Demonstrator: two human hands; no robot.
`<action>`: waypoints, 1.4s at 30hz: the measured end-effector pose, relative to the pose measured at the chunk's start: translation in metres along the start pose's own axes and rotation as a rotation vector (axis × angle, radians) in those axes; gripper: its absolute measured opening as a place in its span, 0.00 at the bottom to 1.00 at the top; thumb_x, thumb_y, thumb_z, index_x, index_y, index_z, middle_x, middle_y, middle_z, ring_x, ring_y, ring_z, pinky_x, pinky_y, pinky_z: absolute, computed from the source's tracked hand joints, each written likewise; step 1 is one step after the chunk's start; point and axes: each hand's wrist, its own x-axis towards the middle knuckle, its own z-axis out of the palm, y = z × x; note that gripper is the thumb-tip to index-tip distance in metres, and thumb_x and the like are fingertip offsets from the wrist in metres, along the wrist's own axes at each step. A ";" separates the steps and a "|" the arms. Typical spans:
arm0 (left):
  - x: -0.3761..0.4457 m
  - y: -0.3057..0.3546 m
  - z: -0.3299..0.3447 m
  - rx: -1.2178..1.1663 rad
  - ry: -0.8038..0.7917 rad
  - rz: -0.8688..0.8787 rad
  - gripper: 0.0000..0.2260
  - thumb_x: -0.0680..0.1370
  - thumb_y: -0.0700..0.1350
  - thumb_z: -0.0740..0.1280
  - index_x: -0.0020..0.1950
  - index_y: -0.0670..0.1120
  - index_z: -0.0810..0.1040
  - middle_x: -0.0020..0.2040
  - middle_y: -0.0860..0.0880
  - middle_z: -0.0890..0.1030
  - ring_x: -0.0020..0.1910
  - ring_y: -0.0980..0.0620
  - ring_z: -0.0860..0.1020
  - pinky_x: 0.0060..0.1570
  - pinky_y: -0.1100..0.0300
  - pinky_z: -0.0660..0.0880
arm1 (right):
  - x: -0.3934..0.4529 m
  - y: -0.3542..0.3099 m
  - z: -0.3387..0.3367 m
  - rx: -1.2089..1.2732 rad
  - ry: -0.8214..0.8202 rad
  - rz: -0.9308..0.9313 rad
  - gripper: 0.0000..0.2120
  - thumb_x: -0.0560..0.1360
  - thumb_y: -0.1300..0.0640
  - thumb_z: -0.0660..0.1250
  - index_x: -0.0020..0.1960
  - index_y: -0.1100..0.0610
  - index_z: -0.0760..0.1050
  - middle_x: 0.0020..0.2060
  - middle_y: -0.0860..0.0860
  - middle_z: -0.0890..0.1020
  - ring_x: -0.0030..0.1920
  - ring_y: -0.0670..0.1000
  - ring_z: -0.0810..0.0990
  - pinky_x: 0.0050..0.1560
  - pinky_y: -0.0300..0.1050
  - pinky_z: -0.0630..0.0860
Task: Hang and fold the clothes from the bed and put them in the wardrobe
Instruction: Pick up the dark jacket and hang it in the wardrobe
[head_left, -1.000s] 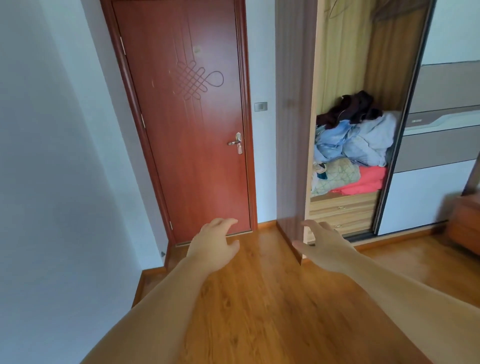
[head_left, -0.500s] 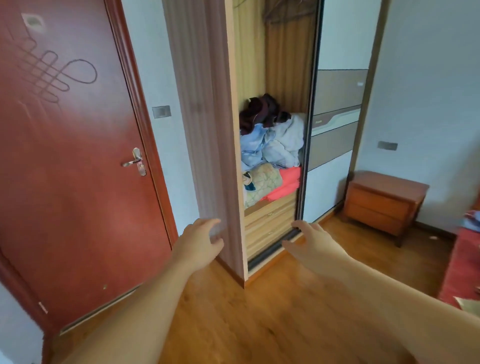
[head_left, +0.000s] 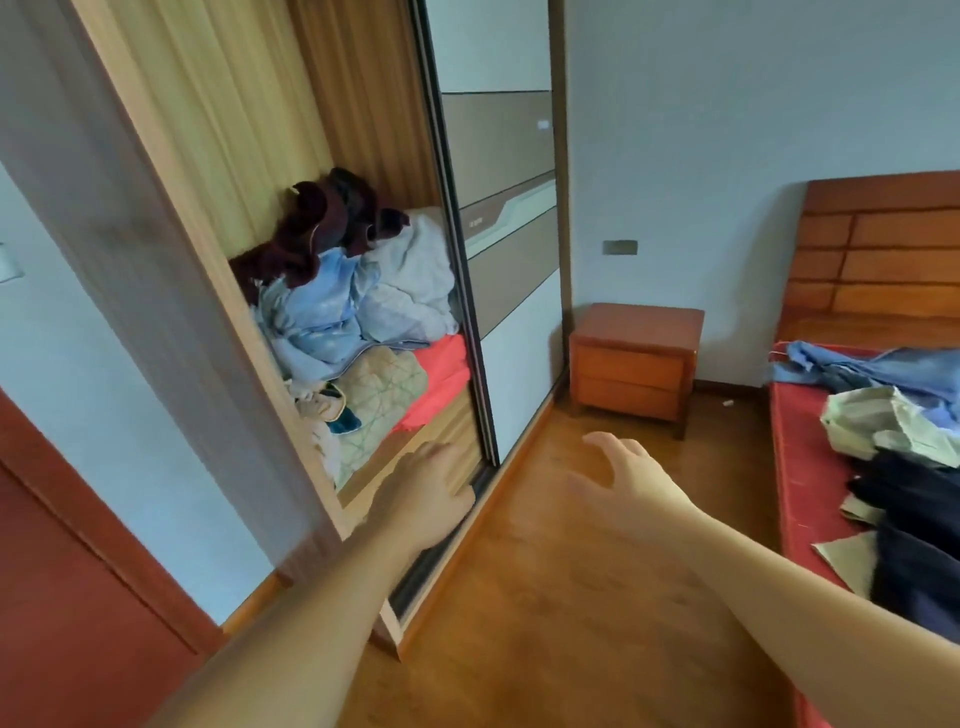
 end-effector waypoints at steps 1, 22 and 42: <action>0.025 0.009 0.004 0.015 -0.018 0.023 0.24 0.78 0.51 0.63 0.74 0.55 0.65 0.73 0.53 0.67 0.70 0.51 0.67 0.64 0.53 0.70 | 0.021 0.006 -0.005 0.017 0.004 0.019 0.31 0.75 0.36 0.65 0.73 0.43 0.60 0.71 0.48 0.66 0.63 0.52 0.74 0.58 0.53 0.79; 0.452 0.342 0.149 -0.135 -0.271 0.837 0.24 0.77 0.55 0.63 0.73 0.58 0.65 0.72 0.55 0.67 0.70 0.52 0.67 0.64 0.52 0.71 | 0.202 0.244 -0.237 -0.108 0.496 0.603 0.26 0.74 0.36 0.63 0.69 0.44 0.65 0.60 0.46 0.70 0.61 0.52 0.72 0.61 0.49 0.71; 0.498 0.697 0.306 -0.071 -0.613 1.418 0.25 0.76 0.52 0.65 0.73 0.55 0.67 0.73 0.52 0.68 0.69 0.48 0.68 0.66 0.49 0.69 | 0.099 0.473 -0.365 0.047 0.963 1.321 0.34 0.73 0.36 0.64 0.74 0.51 0.63 0.68 0.58 0.69 0.66 0.58 0.71 0.66 0.50 0.67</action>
